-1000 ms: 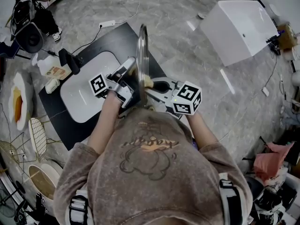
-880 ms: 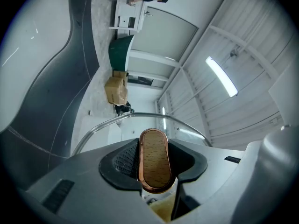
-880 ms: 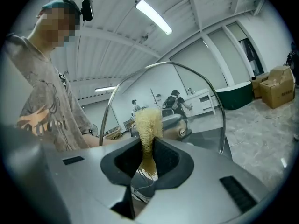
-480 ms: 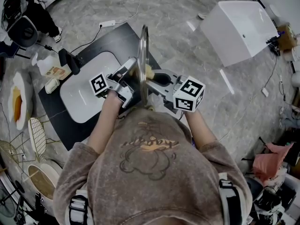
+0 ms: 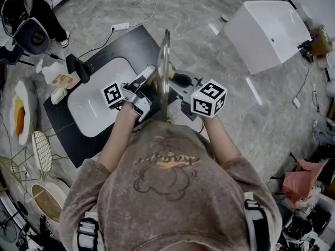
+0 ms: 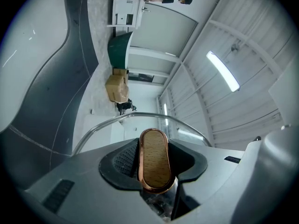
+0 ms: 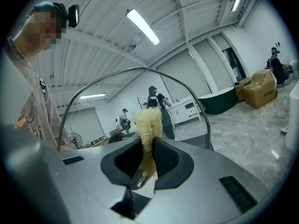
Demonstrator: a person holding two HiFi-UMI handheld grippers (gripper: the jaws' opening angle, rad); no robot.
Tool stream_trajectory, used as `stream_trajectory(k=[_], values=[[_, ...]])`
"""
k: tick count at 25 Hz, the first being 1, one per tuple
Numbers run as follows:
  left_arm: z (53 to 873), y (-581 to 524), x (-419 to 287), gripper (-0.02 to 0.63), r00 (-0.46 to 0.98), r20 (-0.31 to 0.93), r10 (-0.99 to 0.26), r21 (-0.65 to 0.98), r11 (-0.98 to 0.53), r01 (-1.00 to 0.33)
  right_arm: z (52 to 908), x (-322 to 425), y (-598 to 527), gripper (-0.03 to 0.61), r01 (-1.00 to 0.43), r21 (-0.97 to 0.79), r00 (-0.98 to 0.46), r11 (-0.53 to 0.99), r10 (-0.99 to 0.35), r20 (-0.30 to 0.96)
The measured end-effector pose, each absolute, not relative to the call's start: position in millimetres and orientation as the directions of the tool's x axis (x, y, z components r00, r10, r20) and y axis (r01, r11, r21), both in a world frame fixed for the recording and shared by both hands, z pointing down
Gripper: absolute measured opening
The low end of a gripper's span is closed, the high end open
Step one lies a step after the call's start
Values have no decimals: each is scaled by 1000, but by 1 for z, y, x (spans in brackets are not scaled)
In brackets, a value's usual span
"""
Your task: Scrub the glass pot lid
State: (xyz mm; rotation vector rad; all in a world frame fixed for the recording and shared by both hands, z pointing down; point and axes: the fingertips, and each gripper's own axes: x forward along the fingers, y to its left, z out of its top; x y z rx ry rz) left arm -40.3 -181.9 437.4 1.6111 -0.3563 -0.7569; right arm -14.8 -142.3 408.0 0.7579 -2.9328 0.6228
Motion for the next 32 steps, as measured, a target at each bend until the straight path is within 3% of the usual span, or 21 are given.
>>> stream_trajectory(k=[21,32], values=[[430,-153,-49,179,739,-268,-618,963,-195,185,489,-16,-156,57,-549,-446,-836,707,-456,307],[439,-147,-69,179,711,-238,-661,971,-178,159,485,-1,-149,57,-567,-443,-823,694,-491,285]])
